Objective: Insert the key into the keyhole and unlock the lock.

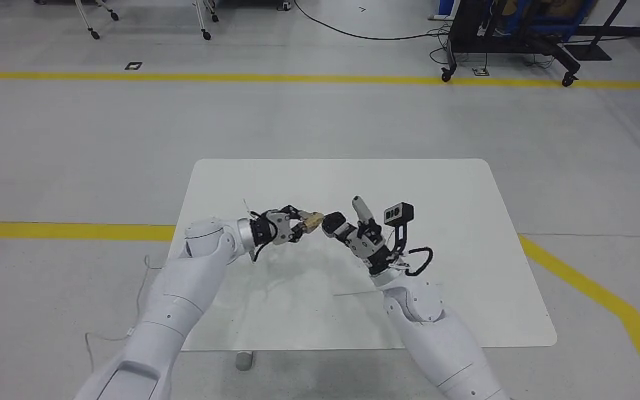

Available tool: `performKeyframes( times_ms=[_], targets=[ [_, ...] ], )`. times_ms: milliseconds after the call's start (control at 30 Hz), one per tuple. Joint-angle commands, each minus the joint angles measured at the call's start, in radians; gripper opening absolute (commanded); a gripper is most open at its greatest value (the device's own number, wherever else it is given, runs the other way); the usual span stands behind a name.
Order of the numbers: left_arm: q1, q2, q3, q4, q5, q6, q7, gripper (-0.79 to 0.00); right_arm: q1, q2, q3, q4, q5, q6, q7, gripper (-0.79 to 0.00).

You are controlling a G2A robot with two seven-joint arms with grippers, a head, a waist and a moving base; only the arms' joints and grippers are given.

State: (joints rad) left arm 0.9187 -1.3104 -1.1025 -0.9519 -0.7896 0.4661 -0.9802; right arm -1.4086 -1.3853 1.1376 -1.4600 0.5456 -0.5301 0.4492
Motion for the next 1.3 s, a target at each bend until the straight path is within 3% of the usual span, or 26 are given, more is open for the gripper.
performKeyframes(
  times_ms=[0,100,200,300,400,467,500,700,933,1267],
  targets=[
    [-0.001,0.003,0.0,-0.013,0.044,-0.079,0.018,-0.785,-0.021,0.004,0.016,-0.025,0.014,-0.007,0.012,0.0],
    [0.007,0.006,-0.004,-0.034,0.085,-0.208,0.022,-0.785,-0.054,0.009,0.026,-0.057,0.088,0.027,0.074,0.0],
    [0.016,0.009,-0.005,-0.056,0.127,-0.321,0.013,-0.785,-0.059,0.017,0.024,-0.05,0.21,0.198,0.207,0.0],
    [0.025,0.008,0.0,-0.068,0.125,-0.367,-0.021,-0.785,-0.028,0.019,0.021,0.022,0.328,0.346,0.323,0.0],
    [0.023,0.01,0.012,-0.076,0.165,-0.404,-0.045,-0.785,0.012,0.01,-0.007,0.103,0.419,0.4,0.394,-0.16],
    [0.023,0.011,0.01,-0.068,0.165,-0.407,-0.051,-0.785,0.035,0.003,-0.02,0.146,0.483,0.42,0.431,-0.36],
    [0.02,0.011,0.008,-0.065,0.165,-0.407,-0.051,-0.785,0.047,0.0,-0.025,0.164,0.495,0.421,0.442,-0.419],
    [0.015,0.013,0.003,-0.06,0.161,-0.412,-0.065,-0.785,0.093,-0.011,-0.046,0.229,0.531,0.422,0.471,-0.542],
    [0.013,0.014,0.007,-0.061,0.168,-0.412,-0.077,-0.785,0.113,-0.017,-0.065,0.252,0.504,0.421,0.448,-0.496],
    [0.015,0.016,0.011,-0.066,0.174,-0.421,-0.088,-0.785,0.113,-0.019,-0.065,0.255,0.473,0.412,0.424,-0.523]
  ],
)
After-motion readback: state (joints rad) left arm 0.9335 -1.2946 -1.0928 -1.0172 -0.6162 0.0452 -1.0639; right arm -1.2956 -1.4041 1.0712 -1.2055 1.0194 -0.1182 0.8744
